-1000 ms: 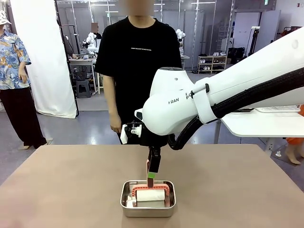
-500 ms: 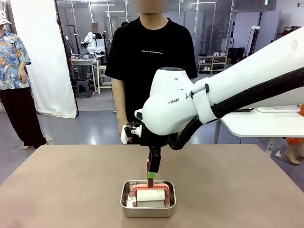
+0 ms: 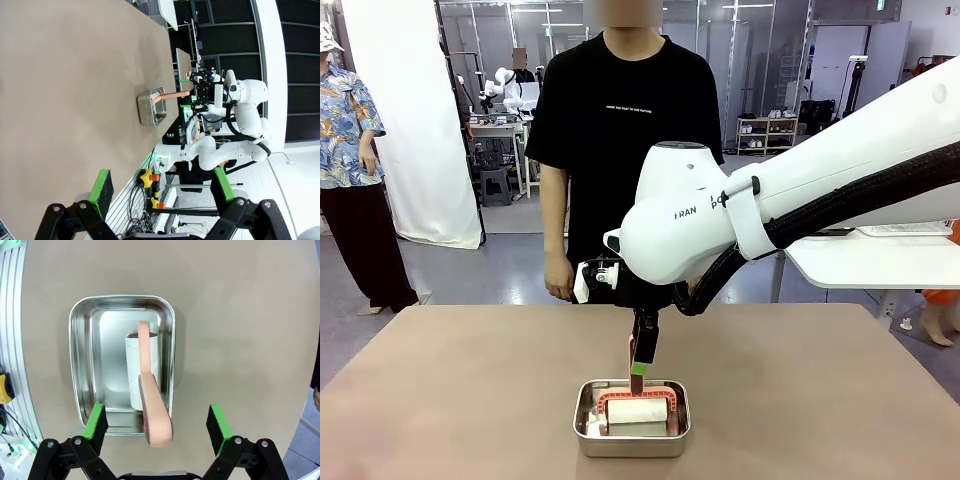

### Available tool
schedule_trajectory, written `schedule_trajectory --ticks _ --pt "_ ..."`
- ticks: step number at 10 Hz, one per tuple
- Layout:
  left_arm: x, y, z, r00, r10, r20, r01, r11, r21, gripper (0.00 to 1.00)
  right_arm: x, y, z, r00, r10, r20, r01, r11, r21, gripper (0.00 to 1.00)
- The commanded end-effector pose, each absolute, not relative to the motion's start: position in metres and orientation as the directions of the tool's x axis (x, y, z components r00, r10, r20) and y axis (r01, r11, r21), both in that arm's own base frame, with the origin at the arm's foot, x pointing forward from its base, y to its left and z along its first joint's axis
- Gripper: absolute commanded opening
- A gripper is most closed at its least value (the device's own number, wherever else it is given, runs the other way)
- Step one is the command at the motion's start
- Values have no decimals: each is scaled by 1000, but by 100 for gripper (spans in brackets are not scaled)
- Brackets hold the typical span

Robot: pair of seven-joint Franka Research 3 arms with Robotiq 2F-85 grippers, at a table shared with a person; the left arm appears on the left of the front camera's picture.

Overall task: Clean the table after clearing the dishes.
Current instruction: Place the Lint Roller back on top of the Airtight Container.

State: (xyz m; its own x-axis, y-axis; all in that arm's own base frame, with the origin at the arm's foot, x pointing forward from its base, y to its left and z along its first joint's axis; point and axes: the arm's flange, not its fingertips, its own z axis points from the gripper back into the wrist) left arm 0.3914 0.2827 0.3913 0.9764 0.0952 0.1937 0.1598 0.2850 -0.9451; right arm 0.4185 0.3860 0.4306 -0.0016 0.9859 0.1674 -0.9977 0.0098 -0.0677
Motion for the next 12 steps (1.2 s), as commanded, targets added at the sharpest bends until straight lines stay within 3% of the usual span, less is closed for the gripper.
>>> schedule_trajectory --ticks 1,4,5,6,7,9,12 --pt "387 282 393 975 101 200 165 284 -945 100 418 386 431 -3 985 174 -998 9 -70 100" --pt "387 282 393 975 101 200 165 284 -945 100 419 386 431 -2 986 167 -998 10 -68 100" --pt "387 282 393 975 101 200 165 284 -945 100 424 385 460 95 965 245 -995 90 29 100" --pt "387 282 393 975 101 200 165 284 -945 100 429 380 489 123 957 261 -984 84 157 100" --pt "387 282 393 975 101 200 165 284 -945 100 438 370 522 217 925 311 -945 120 304 100" --pt "387 282 393 975 101 200 165 284 -945 100 457 334 561 419 841 341 -867 259 425 100" --pt "387 282 393 975 101 200 165 284 -945 100 494 221 579 773 518 367 -583 349 734 100"
